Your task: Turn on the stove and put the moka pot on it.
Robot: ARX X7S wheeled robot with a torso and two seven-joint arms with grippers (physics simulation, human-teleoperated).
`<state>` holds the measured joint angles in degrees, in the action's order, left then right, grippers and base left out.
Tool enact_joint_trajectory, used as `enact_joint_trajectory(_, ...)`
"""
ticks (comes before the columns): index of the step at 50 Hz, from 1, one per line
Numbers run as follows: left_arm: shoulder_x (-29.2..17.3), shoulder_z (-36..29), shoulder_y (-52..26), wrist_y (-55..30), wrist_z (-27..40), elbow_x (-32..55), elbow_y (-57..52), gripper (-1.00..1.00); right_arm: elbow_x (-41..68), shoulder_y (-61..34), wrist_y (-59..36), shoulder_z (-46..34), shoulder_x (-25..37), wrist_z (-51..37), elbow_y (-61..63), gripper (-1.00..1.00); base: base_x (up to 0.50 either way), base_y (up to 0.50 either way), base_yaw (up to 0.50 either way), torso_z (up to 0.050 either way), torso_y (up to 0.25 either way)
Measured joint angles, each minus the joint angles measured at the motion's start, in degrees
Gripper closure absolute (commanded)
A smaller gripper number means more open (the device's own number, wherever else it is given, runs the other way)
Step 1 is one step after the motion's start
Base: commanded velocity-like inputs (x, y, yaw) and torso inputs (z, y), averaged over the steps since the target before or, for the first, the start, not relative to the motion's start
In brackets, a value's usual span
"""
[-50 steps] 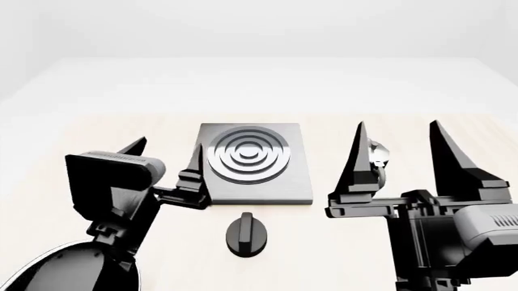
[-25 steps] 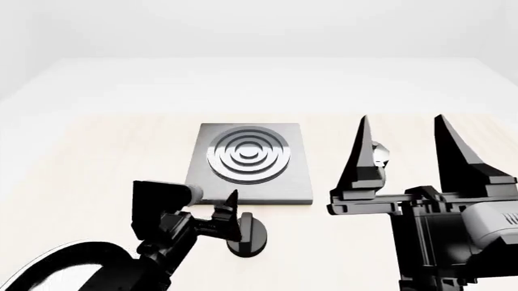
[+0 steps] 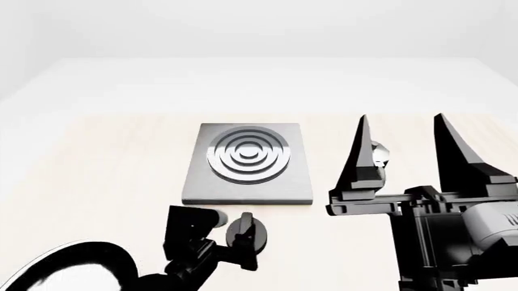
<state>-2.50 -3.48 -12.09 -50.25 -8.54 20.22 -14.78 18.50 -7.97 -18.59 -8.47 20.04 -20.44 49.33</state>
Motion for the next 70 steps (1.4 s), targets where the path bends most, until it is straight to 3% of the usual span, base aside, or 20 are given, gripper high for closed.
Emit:
enact_joint_trajectory(43,-3.0,-10.4,-4.4,2.5,4.9,-2.7,7.1,-1.00,1.3,-1.1,-0.4,-0.7,1.3,-1.3,0.2,-1.00,0.00,0.00,0.00,0.000,0.000)
enact_joint_trajectory(70,-3.1,-12.6,-6.0,5.1,5.1,-1.3,9.6,-1.00,1.3,-0.5,0.8,-1.3,2.0,-1.8,-0.2,-1.00,0.00,0.00,0.00,0.000,0.000)
